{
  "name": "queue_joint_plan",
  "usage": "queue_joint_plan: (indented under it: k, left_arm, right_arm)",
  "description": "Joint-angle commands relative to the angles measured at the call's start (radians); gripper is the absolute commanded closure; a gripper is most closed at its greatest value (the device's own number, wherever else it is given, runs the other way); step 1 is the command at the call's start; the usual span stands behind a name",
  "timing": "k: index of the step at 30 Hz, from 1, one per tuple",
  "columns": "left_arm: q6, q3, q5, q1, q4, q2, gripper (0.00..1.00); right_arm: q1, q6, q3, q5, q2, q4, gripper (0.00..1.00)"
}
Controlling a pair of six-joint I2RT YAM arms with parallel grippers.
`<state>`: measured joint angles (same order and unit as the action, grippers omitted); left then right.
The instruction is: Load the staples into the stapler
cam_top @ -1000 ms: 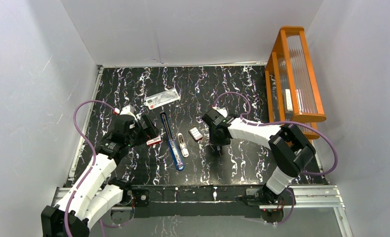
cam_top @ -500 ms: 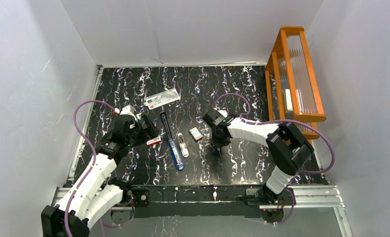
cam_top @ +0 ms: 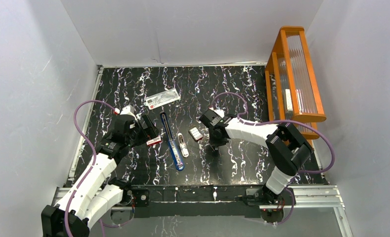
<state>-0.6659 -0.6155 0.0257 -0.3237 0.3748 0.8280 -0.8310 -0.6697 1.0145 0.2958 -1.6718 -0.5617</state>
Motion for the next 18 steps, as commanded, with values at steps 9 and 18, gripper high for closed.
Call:
queue_joint_plan:
  k: [9,18]
  left_arm:
    - [-0.001,-0.008,0.014,-0.002,0.015,0.003,0.06]
    - [-0.001,-0.002,0.021,-0.002,0.024,-0.003,0.06]
  right_arm:
    - [-0.168,-0.035,0.183,0.102,-0.008,0.052,0.74]
    - [-0.278,0.048,0.321,0.157,-0.154,0.13,0.74]
